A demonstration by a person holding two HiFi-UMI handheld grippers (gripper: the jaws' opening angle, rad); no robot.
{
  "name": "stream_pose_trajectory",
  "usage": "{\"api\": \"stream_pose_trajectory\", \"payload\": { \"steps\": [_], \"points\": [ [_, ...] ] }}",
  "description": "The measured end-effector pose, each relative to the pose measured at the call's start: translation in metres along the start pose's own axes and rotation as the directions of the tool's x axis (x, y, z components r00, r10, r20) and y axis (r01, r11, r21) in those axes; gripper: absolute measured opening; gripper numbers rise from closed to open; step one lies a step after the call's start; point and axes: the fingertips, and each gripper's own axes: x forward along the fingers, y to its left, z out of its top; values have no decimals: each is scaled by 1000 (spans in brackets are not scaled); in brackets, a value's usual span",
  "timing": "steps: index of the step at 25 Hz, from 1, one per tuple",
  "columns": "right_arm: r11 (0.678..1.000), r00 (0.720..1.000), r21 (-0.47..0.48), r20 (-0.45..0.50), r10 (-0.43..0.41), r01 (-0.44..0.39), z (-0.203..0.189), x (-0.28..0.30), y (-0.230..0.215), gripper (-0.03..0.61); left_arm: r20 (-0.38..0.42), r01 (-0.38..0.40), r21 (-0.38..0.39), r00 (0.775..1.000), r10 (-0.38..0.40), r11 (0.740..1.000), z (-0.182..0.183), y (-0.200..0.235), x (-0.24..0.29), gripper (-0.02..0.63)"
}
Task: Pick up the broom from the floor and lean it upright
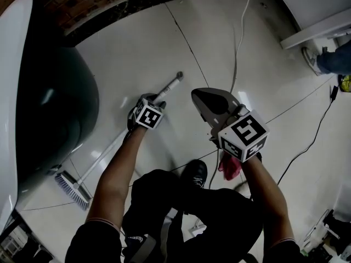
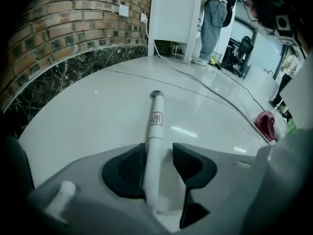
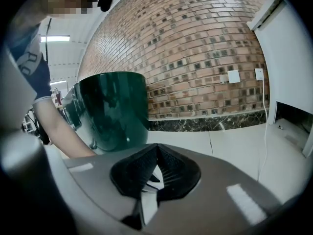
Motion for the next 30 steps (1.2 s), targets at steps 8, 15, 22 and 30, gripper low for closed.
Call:
{"api": "stream_pose_trajectory", "payload": {
  "steps": [8, 15, 22, 30],
  "points": [
    [1000, 1000, -15, -5, -22, 22, 18, -24, 4, 5, -40, 11, 64, 999, -9, 998, 13, -9, -33, 87],
    [998, 998, 16, -25, -61, 61, 60, -44, 15, 3, 44, -4, 64, 999, 1, 998, 58, -18, -117, 86],
    [994, 997, 87, -35, -69, 72, 147, -92, 61, 3, 144, -40, 46, 989, 34, 998, 111, -43, -255, 87],
    [997, 998, 70, -50, -36, 39, 254, -138, 120, 5, 225, -63, -5, 972, 62, 998, 158, -69, -405, 86]
  ]
}}
